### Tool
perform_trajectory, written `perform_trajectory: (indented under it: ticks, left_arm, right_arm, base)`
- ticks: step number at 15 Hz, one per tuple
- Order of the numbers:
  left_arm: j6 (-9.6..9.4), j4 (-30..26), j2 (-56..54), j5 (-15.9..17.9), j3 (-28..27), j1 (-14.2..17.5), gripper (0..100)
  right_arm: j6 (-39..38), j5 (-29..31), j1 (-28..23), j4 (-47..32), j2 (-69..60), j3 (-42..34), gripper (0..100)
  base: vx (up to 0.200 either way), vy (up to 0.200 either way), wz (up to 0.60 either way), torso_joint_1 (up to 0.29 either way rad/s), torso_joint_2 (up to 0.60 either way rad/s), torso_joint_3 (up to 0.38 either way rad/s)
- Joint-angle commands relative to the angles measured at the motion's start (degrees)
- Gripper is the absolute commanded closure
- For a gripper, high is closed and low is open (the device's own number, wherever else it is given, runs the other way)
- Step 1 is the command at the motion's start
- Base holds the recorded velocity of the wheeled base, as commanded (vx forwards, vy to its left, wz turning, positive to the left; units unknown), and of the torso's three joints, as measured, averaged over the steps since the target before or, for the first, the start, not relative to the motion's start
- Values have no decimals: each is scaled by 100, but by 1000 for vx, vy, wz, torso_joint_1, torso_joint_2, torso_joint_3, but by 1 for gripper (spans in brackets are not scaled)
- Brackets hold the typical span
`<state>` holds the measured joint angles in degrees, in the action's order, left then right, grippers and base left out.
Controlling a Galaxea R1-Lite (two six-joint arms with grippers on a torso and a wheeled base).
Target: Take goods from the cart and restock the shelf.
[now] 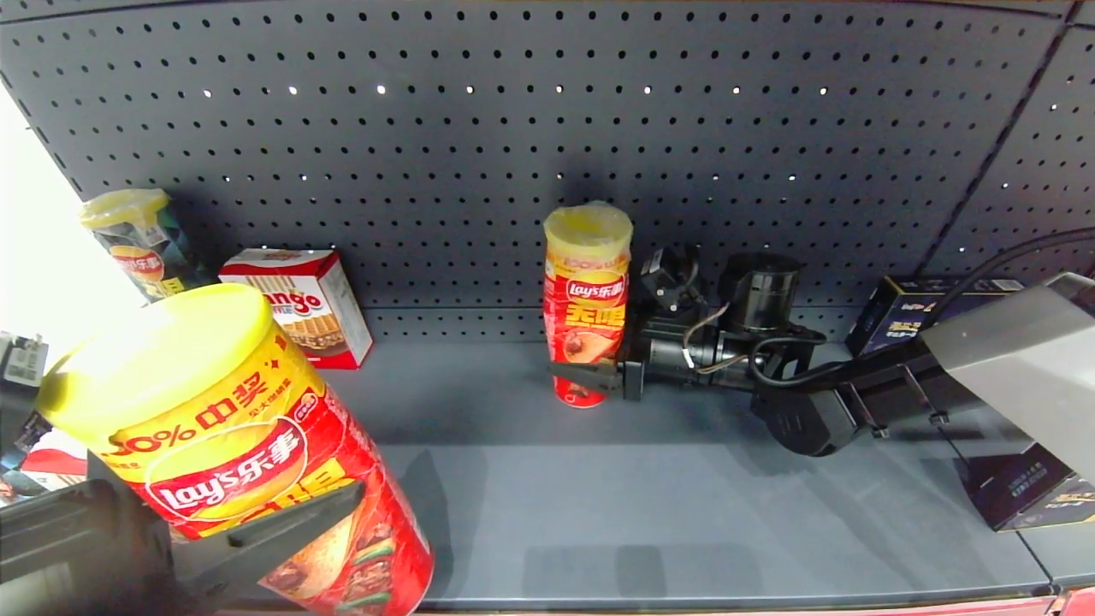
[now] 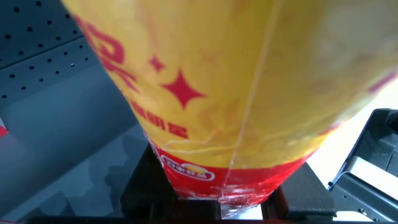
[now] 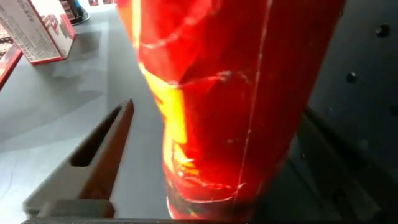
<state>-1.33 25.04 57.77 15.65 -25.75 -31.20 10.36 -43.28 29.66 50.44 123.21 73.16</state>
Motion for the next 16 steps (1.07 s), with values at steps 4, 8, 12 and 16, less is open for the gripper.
perform_trajectory:
  ticks: [4, 8, 12, 16]
  left_arm:
    - [1, 10, -3, -10, -9, -1, 100]
    - [1, 19, -11, -10, 8, -1, 100]
    - [1, 19, -29, -10, 17, -1, 100]
    - [1, 19, -29, -10, -1, -1, 100]
  right_arm:
    - [1, 12, 22, 27, 1, 6, 100]
    - [-34, 496, 172, 36, -623, -557, 100]
    - [-25, 557, 181, 71, -1730, -1655, 100]
    - [-43, 610, 356, 71, -2600, -2763, 100]
  base:
    - [0, 0, 0, 0, 0, 0]
    - [0, 0, 0, 0, 0, 0]
    - [0, 0, 0, 0, 0, 0]
    - [0, 0, 0, 0, 0, 0]
